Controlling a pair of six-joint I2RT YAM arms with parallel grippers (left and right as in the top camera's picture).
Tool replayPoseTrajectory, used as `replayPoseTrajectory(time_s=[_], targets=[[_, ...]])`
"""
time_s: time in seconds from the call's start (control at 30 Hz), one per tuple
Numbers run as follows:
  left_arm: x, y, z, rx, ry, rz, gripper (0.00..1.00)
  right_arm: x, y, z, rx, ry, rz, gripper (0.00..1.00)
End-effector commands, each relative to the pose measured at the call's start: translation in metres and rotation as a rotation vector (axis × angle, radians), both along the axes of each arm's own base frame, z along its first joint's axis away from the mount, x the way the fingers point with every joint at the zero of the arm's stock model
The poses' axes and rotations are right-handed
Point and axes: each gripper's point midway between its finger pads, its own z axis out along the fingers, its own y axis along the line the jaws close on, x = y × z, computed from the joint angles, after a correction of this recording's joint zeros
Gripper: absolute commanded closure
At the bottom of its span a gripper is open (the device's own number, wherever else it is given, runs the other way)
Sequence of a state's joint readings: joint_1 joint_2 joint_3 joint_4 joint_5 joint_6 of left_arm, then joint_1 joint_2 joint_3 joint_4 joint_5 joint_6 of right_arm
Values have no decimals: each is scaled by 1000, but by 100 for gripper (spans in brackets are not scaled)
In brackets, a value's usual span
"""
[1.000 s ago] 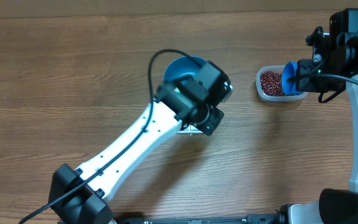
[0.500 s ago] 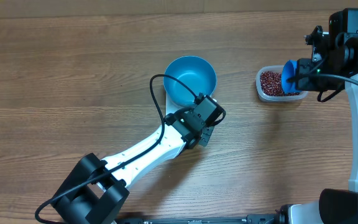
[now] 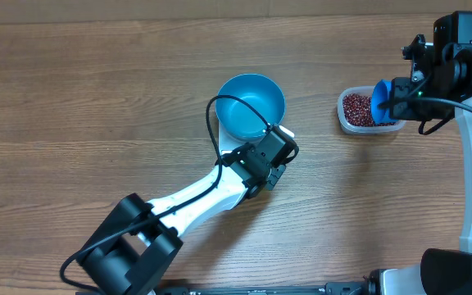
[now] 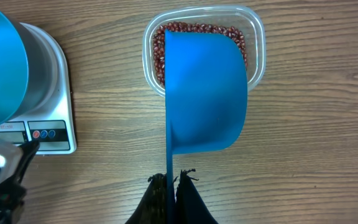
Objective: Scoop item into bowl and weigh 150g on scale
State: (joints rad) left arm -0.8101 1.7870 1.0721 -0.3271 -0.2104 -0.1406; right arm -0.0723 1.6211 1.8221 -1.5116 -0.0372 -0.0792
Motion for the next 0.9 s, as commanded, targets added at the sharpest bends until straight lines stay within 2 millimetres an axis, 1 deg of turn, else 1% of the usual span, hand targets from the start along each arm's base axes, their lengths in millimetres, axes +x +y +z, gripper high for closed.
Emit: replayPoseTrajectory(time_s=[0.0, 0.13, 0.4, 0.87], targets=[[2, 3, -20, 69, -1, -71, 96, -3, 0, 6, 2, -22, 4, 96], [4, 6, -22, 84, -4, -59, 96, -4, 1, 6, 2, -19, 4, 96], [10, 26, -21, 166, -36, -9, 96, -4, 1, 6, 2, -19, 4, 96], [7, 29, -24, 173, -15, -12, 96, -4, 1, 6, 2, -18, 4, 96]])
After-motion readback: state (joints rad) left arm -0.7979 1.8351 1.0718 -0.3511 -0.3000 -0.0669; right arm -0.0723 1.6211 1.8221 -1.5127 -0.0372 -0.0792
